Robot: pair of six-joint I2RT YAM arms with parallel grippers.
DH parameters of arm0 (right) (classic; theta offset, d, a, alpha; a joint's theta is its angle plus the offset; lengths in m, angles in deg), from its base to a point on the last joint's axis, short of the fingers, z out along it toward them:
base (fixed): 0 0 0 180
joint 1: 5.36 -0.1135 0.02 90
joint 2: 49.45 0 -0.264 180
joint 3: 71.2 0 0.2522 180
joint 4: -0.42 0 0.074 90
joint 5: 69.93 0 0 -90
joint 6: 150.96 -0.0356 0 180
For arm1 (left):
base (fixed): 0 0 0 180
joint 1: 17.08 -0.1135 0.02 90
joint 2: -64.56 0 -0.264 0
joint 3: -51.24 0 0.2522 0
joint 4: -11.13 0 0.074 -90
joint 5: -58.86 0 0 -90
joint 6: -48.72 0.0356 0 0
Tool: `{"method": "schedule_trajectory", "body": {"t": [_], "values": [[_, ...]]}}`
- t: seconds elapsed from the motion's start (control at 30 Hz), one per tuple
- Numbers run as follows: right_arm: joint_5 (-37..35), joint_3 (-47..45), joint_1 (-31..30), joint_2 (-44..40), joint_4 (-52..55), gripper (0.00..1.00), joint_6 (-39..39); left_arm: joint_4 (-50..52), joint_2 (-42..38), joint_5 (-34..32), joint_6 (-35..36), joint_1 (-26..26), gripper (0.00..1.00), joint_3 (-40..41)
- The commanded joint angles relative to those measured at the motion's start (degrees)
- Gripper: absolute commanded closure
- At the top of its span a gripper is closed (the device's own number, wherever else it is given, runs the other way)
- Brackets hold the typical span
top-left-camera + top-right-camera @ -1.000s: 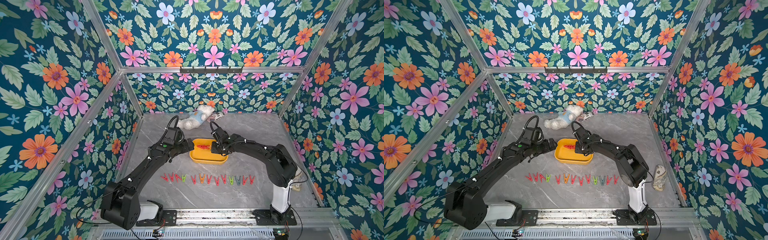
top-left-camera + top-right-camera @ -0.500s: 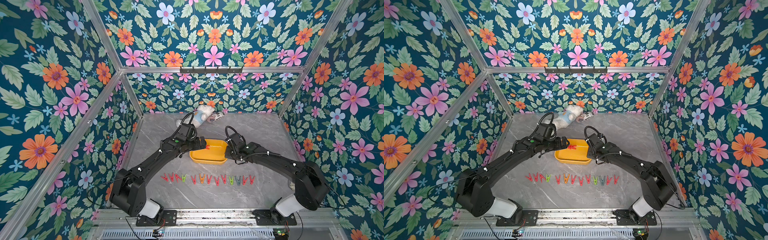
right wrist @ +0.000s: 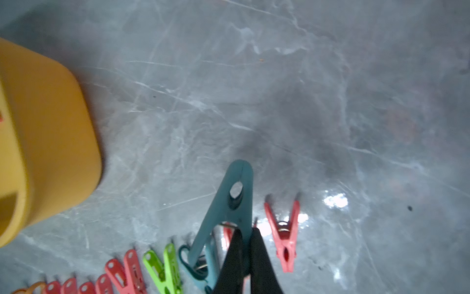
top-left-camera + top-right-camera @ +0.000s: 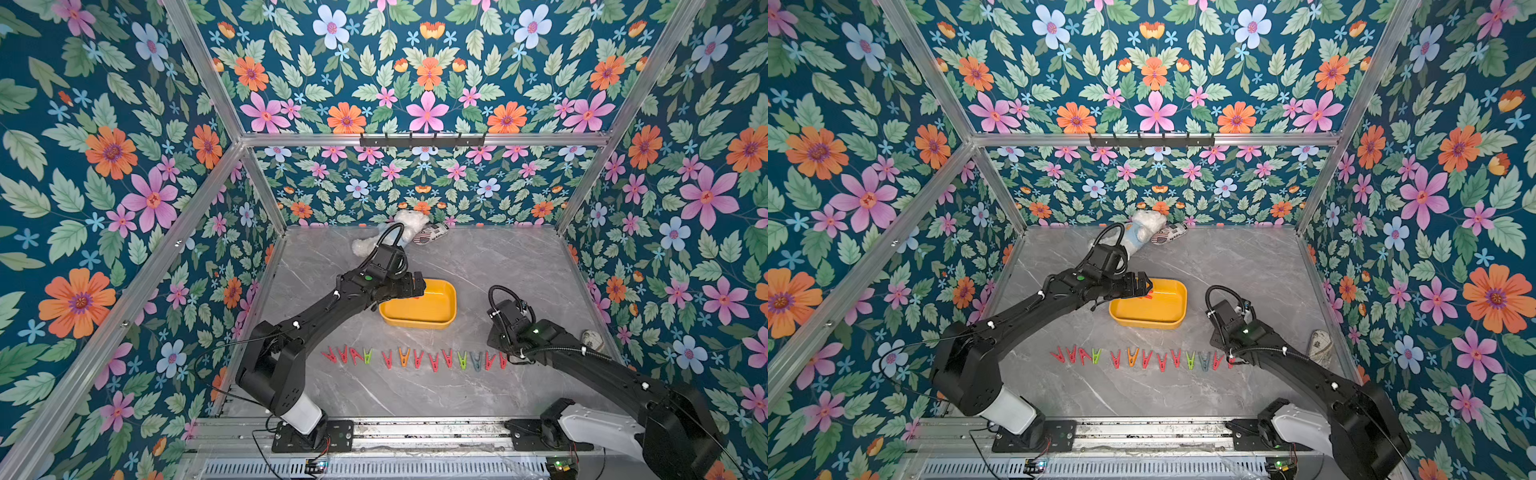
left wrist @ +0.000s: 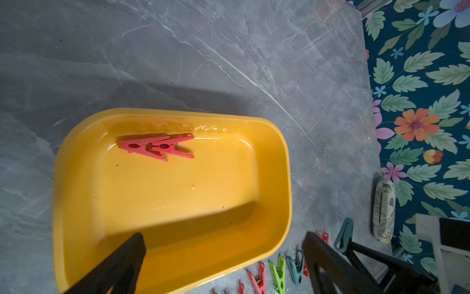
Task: Take the clothespins out of the storage box
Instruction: Place the clothespin at the center of the board.
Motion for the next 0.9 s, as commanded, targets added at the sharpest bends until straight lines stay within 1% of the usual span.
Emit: {"method": "schedule_trajectory", "body": {"t": [0.0,0.17,0.3,0.4,0.5,0.67,0.87], "values": [[0.0,-3.2,0.7,-3.4,1.8,1.00,-3.3,-1.2,0.2,0.1,0.4,0.3,0.00,-0.4],[-0.2,-5.0,1.3,-6.1,3.6,1.00,-6.0,-1.1,-0.1,-0.1,0.4,0.6,0.00,0.0],[-1.2,-5.0,1.2,-5.0,5.6,1.00,-8.3,-1.1,-0.4,-0.2,0.4,0.6,0.00,0.4],[-0.8,-6.1,1.2,-4.3,6.2,1.00,-10.6,-1.5,-0.8,-0.2,0.4,0.6,0.00,1.0],[-0.6,-7.8,1.2,-5.3,6.4,1.00,-12.3,-1.7,-1.1,-0.3,0.4,0.6,0.00,1.6],[-1.5,-9.4,2.0,-8.3,7.2,1.00,-13.1,-2.0,-0.9,-0.1,0.7,0.6,0.00,1.8],[-1.1,-10.9,3.7,-7.8,6.7,0.99,-13.4,-2.2,-0.7,0.2,0.8,0.6,0.00,1.6]]}}
